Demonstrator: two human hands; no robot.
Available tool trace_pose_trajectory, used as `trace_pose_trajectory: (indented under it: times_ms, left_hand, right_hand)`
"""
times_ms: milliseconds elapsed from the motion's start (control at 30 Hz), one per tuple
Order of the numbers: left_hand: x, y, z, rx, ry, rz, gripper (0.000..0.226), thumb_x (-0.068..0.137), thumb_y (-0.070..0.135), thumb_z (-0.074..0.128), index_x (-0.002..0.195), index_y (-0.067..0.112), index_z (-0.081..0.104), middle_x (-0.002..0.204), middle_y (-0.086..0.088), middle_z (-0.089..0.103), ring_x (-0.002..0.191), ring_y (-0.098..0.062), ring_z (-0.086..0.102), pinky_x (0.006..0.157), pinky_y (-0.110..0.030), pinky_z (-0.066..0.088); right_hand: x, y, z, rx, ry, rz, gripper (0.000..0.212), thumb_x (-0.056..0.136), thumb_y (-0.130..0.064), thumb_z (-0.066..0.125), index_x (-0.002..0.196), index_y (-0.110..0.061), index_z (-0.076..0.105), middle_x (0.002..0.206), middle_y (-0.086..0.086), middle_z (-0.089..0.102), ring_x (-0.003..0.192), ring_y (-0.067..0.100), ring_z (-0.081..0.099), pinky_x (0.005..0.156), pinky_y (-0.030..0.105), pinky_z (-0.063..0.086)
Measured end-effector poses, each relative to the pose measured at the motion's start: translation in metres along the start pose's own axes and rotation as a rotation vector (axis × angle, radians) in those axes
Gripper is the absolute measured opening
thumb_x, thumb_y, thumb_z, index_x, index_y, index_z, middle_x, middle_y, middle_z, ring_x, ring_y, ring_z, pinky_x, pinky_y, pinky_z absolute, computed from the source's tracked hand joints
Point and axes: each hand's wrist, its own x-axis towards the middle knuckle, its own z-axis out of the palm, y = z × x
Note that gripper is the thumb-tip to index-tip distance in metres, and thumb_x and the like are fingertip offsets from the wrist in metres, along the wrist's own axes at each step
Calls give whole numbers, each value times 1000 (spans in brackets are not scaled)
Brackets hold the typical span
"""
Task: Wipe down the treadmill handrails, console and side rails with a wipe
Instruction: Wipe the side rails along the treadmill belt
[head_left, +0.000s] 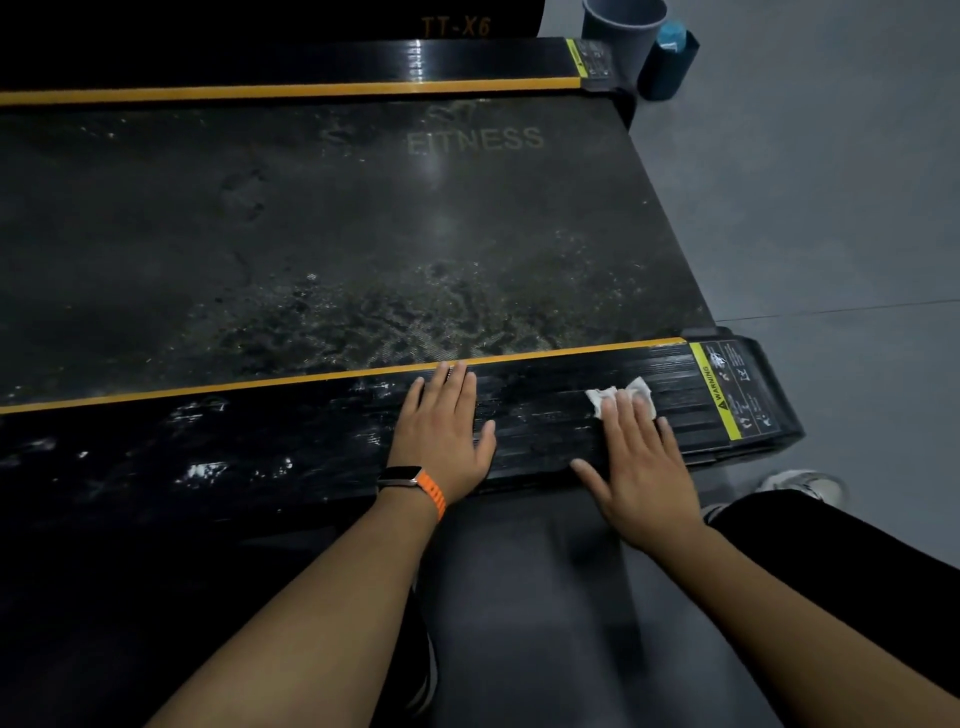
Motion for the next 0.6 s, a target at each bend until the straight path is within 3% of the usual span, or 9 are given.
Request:
trace_pose_trajectory:
  times_ms: [167, 267, 433, 600]
  left_hand:
    - [0, 0, 0, -15, 23, -1, 74, 98, 53, 31, 157, 9, 38, 165, -8, 33, 156, -24, 22, 127, -48, 18]
    - [-1, 0, 0, -11, 20, 2, 73, 98, 53, 32, 157, 9, 38, 165, -9, 33, 156, -24, 23, 126, -48, 19]
    - [0, 0, 0, -9, -6, -5, 73, 100, 54, 31, 159, 11, 33, 167, -8, 28, 157, -24, 18, 128, -48, 15]
    - [0, 0, 1, -11, 8, -3, 74, 99, 54, 29, 158, 10, 36, 166, -8, 31, 156, -24, 20, 127, -48, 18]
  right_hand:
    - [3, -62, 9, 36, 18, -192, 97, 100, -77, 15, 165, -4, 19, 173, 15, 12, 162, 28, 3, 130, 47, 12]
    - [2, -48, 6, -23, 9, -297, 91, 103, -74, 15, 166, -8, 19, 174, 11, 13, 162, 25, 6, 128, 49, 21]
    - [-7, 5, 3, 7, 73, -131, 89, 103, -69, 27, 163, -5, 27, 172, 11, 19, 161, 27, 12, 127, 49, 23]
    - [0, -46, 10, 82, 108, -209, 86, 104, -63, 36, 157, 5, 36, 166, 23, 31, 158, 38, 21, 127, 50, 26]
